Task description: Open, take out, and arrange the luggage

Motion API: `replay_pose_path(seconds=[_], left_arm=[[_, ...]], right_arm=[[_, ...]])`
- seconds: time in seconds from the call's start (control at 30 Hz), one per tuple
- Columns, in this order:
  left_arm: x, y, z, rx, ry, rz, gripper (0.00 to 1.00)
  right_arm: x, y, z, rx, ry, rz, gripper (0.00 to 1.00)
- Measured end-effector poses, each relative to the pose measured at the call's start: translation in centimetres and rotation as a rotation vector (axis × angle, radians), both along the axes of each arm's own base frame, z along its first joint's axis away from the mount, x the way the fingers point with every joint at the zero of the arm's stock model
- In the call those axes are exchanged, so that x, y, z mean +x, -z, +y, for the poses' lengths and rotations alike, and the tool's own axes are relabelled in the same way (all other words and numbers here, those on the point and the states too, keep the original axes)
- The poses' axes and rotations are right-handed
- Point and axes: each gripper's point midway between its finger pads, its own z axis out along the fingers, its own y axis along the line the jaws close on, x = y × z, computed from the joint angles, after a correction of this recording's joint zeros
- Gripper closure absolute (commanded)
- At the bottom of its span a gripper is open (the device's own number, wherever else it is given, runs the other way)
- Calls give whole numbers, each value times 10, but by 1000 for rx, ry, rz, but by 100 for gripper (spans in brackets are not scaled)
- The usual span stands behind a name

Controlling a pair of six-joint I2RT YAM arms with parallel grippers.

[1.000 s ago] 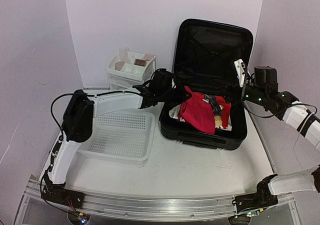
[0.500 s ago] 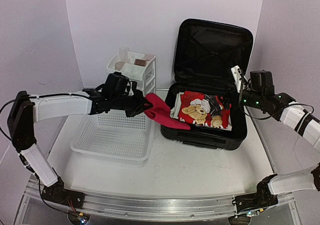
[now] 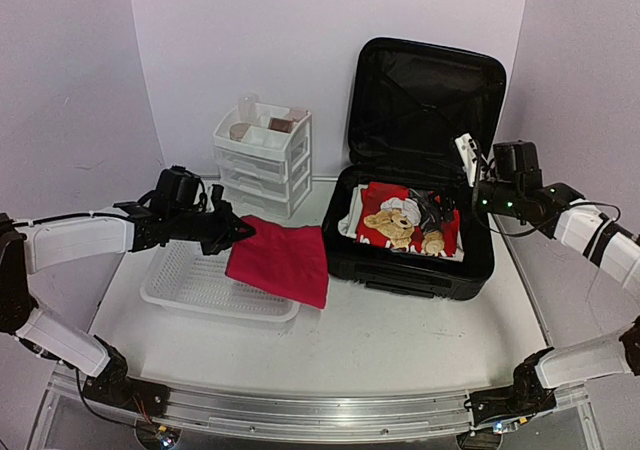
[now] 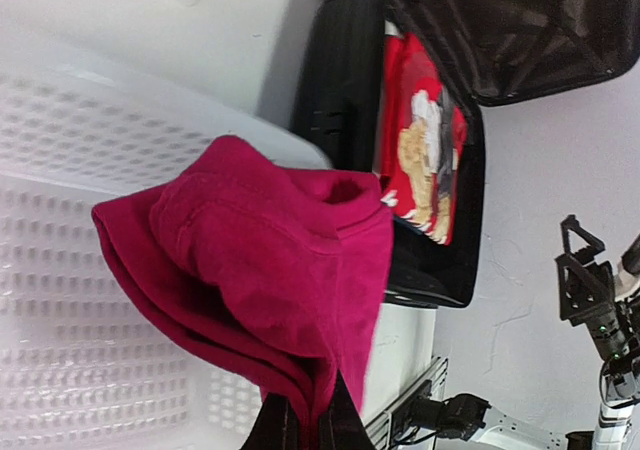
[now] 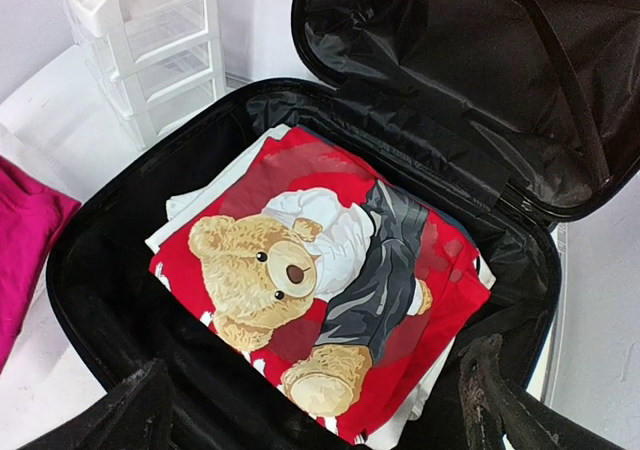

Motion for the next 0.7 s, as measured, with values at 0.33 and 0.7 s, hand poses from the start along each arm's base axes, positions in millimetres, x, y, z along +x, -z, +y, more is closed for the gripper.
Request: replay_pose_path(seconds=[0.33, 0.7], left_arm=[[9, 37, 50, 71, 32, 10, 100], [21, 95, 77, 275, 121, -12, 100]], right_arm=[[-3, 5, -1, -9, -1, 25, 2], [-5, 8, -2, -21, -5, 36, 2]])
